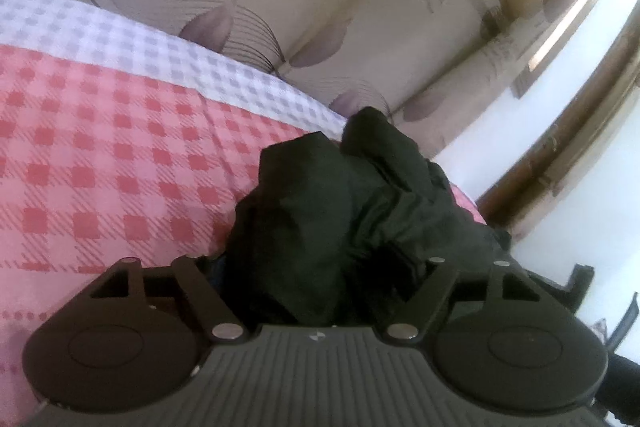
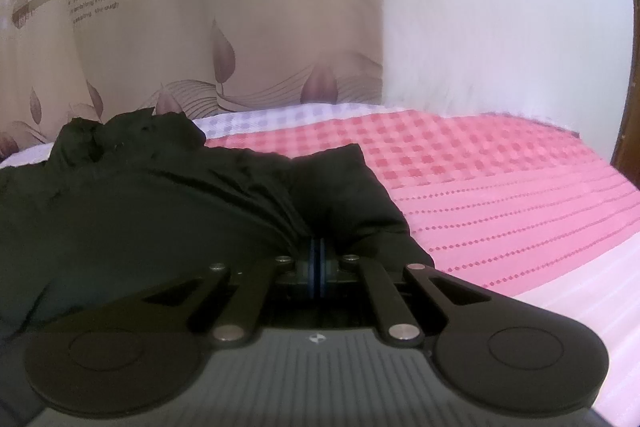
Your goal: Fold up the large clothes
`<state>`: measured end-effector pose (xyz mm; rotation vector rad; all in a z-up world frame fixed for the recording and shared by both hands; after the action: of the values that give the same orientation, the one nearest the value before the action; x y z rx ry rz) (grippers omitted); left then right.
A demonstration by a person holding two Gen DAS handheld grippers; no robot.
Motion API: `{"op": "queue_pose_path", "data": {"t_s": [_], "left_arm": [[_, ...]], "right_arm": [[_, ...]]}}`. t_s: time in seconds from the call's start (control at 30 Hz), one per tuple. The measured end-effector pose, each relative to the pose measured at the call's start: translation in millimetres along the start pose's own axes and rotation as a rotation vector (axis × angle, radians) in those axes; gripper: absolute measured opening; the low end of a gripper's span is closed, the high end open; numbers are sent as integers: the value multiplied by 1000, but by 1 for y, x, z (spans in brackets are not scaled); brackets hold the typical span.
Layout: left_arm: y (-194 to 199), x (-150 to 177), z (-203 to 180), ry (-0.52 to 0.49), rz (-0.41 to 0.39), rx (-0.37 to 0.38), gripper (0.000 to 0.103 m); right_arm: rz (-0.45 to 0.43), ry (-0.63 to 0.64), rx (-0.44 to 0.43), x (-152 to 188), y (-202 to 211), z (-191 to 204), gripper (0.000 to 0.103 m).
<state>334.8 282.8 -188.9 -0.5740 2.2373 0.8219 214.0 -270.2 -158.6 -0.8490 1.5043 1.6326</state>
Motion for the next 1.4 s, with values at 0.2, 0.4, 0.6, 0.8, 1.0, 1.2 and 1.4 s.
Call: {"op": "queue_pose_path", "data": {"t_s": [0.2, 0.4, 0.6, 0.8, 1.0, 1.2, 1.4], "left_arm": [[0, -2, 2, -4, 12, -15, 57], [4, -4, -6, -22, -13, -18, 31], [12, -12, -29, -63, -18, -90, 23], [26, -23, -58, -50, -57, -140, 21], [34, -31, -90, -35, -87, -174, 21], [35, -35, -125, -37, -82, -207, 20], [33, -39, -162, -55, -51, -240, 19]], "right_arm": [[-4, 2, 1, 0, 1, -1, 2], [-7, 5, 4, 0, 1, -1, 2], [-5, 7, 6, -3, 4, 0, 3], [-128, -11, -15, -18, 44, 16, 7], [-179, 98, -322, -39, 91, 96, 7], [-40, 222, -494, -30, 65, 174, 7], [137, 146, -492, -13, 0, 194, 5]]}}
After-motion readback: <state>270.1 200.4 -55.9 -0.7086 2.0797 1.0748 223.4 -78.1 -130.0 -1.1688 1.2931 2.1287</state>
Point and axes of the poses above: each gripper's, at about its wrist camera, not at the fingertips, and y roughly against the way its jaws point, z to its left, x to its underside, the point moved 5 cm from there along -y, roughly the way its jaws point, and after that the axes turned 1 degree about -z, right-handed, at the moved point
